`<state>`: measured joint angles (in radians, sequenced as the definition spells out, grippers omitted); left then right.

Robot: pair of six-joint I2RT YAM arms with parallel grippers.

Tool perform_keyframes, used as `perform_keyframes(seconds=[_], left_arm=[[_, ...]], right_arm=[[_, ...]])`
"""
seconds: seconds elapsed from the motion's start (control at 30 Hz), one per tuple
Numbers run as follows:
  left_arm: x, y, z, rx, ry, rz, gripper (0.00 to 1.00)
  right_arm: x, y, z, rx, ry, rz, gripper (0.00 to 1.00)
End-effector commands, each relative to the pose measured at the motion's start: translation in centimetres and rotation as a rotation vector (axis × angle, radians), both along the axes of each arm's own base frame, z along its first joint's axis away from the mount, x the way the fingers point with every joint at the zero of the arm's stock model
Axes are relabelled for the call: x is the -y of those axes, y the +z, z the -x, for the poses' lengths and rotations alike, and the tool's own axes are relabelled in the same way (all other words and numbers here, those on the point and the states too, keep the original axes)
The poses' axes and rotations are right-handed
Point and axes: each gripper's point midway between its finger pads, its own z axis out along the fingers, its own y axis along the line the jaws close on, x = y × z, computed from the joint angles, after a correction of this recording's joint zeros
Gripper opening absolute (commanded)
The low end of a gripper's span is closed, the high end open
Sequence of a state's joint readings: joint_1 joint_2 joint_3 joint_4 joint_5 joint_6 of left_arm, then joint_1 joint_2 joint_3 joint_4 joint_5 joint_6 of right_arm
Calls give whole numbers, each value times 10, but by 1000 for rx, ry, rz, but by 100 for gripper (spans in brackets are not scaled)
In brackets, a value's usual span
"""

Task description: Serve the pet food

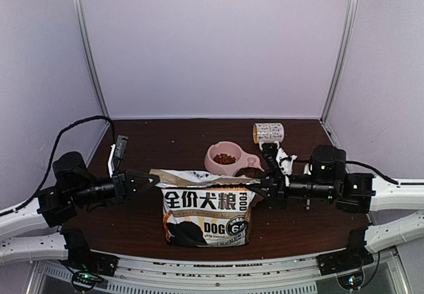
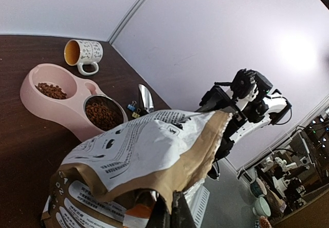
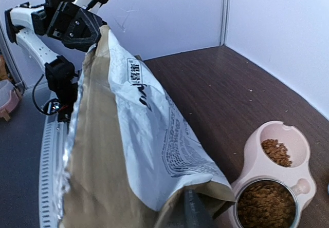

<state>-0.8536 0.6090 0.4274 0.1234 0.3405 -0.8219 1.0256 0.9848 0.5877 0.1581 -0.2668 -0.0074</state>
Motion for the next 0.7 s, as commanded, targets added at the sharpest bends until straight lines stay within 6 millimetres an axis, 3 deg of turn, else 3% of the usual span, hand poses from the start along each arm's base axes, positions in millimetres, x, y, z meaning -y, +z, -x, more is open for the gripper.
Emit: perform_keyframes(seconds=[0.0,0.07,0.13,0.3,0.5,0.67], left_arm=[[-10,29,-29,104,126,28,0],[-4,33,-28,126,103,31,0],[-2,35,-28,146,91,31,0],[0,37,-25,193,72,30,0],[1,37,-24,221,61,15,0],[2,38,-23,244,52,4,0]], right_arm=[[24,12,-13,-122,-125,34,33],[25,15,-8,-196,-127,23,51],[29,12,-4,-280,-145,9,60],[33,15,10,-532,-165,-114,63],[35,48,22,-777,-136,-390,66],[39,66,22,-950,-170,-490,66]])
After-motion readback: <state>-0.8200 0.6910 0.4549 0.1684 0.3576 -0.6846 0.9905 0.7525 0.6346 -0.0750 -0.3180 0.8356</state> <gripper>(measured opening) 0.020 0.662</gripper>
